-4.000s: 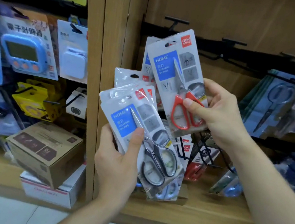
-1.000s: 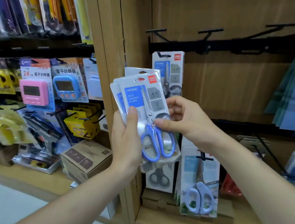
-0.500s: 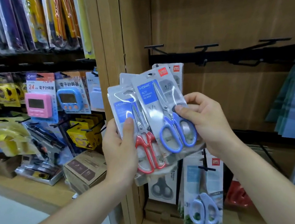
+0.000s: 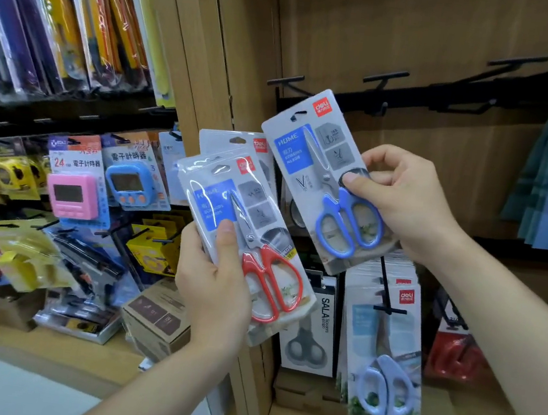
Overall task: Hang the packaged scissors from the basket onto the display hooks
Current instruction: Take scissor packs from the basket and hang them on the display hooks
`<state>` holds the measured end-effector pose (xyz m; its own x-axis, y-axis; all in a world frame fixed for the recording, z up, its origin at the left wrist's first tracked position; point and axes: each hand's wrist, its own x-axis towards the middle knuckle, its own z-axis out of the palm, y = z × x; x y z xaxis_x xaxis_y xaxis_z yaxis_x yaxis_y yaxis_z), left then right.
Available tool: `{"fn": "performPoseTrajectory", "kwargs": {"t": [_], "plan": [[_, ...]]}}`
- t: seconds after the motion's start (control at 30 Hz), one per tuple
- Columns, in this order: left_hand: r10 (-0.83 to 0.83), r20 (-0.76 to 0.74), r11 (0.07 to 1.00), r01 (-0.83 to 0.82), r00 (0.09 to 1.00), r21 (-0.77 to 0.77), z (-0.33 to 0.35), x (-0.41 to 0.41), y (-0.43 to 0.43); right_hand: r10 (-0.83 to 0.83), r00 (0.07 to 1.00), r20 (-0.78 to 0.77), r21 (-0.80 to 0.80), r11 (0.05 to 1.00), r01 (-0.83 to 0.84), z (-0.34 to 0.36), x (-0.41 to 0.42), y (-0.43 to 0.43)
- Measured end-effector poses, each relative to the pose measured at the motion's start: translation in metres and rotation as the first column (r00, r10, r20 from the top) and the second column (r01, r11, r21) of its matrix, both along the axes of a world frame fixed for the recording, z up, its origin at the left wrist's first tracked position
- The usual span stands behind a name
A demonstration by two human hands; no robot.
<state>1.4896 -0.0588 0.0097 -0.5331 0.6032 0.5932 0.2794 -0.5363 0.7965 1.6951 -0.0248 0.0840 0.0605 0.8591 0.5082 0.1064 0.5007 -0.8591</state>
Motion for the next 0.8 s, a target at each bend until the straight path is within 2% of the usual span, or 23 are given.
{"fn": "performPoseTrajectory", "kwargs": {"t": [0.17, 0.4, 0.53, 0.67, 0.8], "plan": [[0.047, 0.011, 0.999, -0.047, 0.999, 0.018, 0.000, -0.009, 0.000, -0.003, 0.999, 0.054, 0.006, 1.000, 0.003, 0.002, 0.001, 0.002], [0.024, -0.007, 0.999, -0.024, 1.000, 0.041, -0.001, -0.011, 0.004, -0.052, 0.995, 0.081, 0.006, 0.999, 0.052, -0.008, -0.006, 0.019], [0.021, -0.034, 1.000, -0.020, 0.999, 0.013, -0.007, -0.010, 0.007, -0.210, 0.974, 0.088, -0.017, 0.977, 0.212, -0.017, -0.009, 0.050], [-0.013, -0.043, 1.000, 0.012, 0.999, -0.008, -0.009, -0.007, 0.009, -0.445, 0.888, 0.117, -0.069, 0.888, 0.454, -0.022, -0.018, 0.089], [-0.074, -0.019, 0.997, 0.074, 0.997, -0.018, -0.008, -0.006, 0.012, -0.508, 0.841, 0.184, -0.113, 0.839, 0.532, -0.024, -0.025, 0.097]]}}
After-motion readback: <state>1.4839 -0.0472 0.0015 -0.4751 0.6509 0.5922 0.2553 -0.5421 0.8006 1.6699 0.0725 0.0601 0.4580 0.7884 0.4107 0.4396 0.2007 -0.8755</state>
